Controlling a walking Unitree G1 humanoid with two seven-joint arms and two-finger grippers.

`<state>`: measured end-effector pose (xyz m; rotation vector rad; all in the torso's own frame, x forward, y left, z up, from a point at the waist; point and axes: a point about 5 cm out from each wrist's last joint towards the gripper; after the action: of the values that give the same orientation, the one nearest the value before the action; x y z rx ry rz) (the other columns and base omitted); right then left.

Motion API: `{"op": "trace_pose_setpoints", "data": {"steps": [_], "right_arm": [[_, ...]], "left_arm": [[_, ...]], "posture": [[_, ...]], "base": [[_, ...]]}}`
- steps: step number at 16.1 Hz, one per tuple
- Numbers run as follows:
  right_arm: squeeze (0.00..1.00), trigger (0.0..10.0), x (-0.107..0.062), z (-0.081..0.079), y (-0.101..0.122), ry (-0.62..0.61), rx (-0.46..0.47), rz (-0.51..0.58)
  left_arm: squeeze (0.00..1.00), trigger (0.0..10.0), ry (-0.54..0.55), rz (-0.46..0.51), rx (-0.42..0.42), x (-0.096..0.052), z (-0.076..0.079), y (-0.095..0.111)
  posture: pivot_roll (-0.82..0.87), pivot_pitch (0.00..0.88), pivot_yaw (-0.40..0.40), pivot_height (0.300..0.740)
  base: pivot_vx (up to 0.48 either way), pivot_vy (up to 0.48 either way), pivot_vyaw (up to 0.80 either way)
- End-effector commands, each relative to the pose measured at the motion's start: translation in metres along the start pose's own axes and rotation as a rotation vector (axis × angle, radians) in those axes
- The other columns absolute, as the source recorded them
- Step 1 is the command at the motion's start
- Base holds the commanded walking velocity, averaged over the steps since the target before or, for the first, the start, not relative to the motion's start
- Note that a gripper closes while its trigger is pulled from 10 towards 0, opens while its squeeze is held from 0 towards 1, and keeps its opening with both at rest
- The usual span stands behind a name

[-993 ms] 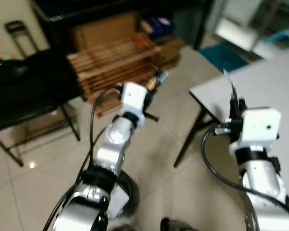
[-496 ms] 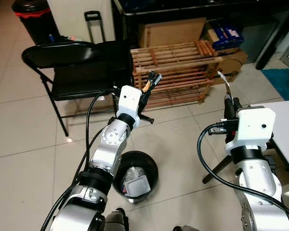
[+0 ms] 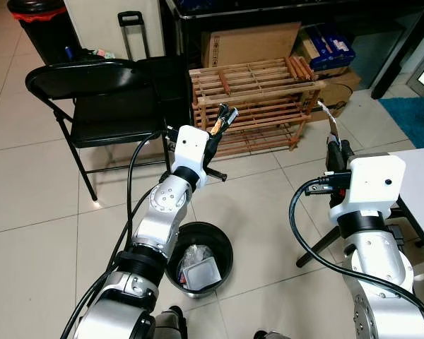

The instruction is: Picking trash to rubbish bin

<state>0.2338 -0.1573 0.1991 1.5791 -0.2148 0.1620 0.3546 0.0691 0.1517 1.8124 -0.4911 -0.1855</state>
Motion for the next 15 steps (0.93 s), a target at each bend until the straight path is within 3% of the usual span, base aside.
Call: {"op": "trace_pose_setpoints", "data": {"steps": [1,6,15], "right_arm": [[0.00,10.0,-0.0002,0.0014,-0.0020,-0.001,0.000,-0.013],[0.00,10.0,-0.0004,0.0009,-0.0036,0.002,0.000,-0.020],[0.00,10.0,-0.0001,0.0006,-0.0053,0.004,-0.005,-0.028]], "left_arm": [[0.00,10.0,-0.001,-0.016,0.003,0.0014,0.0014,-0.0009],[0.00,10.0,0.010,-0.027,0.009,0.0019,0.0023,-0.0019],[0.00,10.0,0.019,-0.035,0.010,0.0028,0.0023,-0.0026]], "posture": [[0.09,0.142,-0.002,0.740],[0.09,0.139,0.001,0.740],[0.09,0.135,0.000,0.740]], "base": [[0.000,0.000,0.00],[0.000,0.000,0.00],[0.000,-0.272,0.00]]}}
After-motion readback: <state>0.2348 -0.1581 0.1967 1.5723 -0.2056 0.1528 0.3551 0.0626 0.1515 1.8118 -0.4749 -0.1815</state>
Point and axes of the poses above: a point about 5 cm out from each wrist's last joint towards the gripper, its own x axis pointing out of the wrist towards the gripper, its own y axis along the axis of the wrist's last joint, z = x × y, and after that the axes turned 13 degrees about x, right-handed
